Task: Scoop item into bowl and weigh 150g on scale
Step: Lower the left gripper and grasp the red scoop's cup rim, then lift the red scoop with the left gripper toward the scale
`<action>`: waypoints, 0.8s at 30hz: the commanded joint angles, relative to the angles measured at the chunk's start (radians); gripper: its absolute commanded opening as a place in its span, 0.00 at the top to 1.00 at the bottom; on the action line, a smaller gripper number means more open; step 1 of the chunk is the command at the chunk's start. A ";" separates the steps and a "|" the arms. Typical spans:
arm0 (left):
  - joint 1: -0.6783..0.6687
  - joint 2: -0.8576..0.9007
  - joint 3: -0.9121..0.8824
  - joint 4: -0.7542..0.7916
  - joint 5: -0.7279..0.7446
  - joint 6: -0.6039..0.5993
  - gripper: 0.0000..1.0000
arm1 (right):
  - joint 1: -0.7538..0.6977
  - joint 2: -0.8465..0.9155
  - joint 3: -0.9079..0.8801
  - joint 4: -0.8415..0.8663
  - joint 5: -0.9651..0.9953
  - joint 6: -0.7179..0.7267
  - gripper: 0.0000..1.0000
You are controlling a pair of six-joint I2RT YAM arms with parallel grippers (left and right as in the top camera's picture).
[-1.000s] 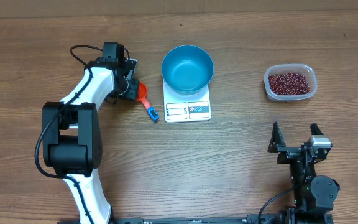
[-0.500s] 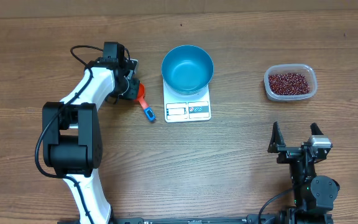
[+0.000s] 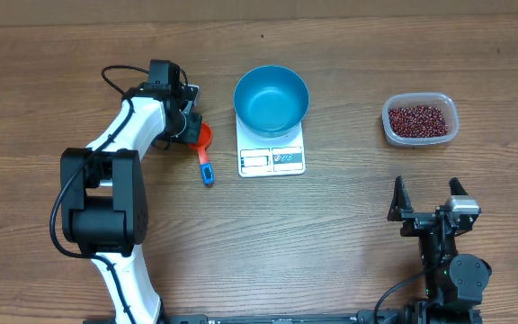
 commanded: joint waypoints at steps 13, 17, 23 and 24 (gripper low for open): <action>0.000 -0.092 0.038 -0.106 -0.010 -0.044 0.96 | 0.005 -0.010 -0.010 0.004 0.009 0.002 0.00; 0.000 -0.177 0.075 -0.161 -0.010 -0.045 0.96 | 0.005 -0.010 -0.010 0.004 0.009 0.002 0.00; 0.000 -0.309 0.088 -0.175 -0.010 -0.157 0.96 | 0.005 -0.010 -0.010 0.004 0.009 0.002 0.00; 0.000 -0.325 0.088 -0.180 -0.010 -0.195 0.96 | 0.005 -0.010 -0.010 0.004 0.009 0.002 0.00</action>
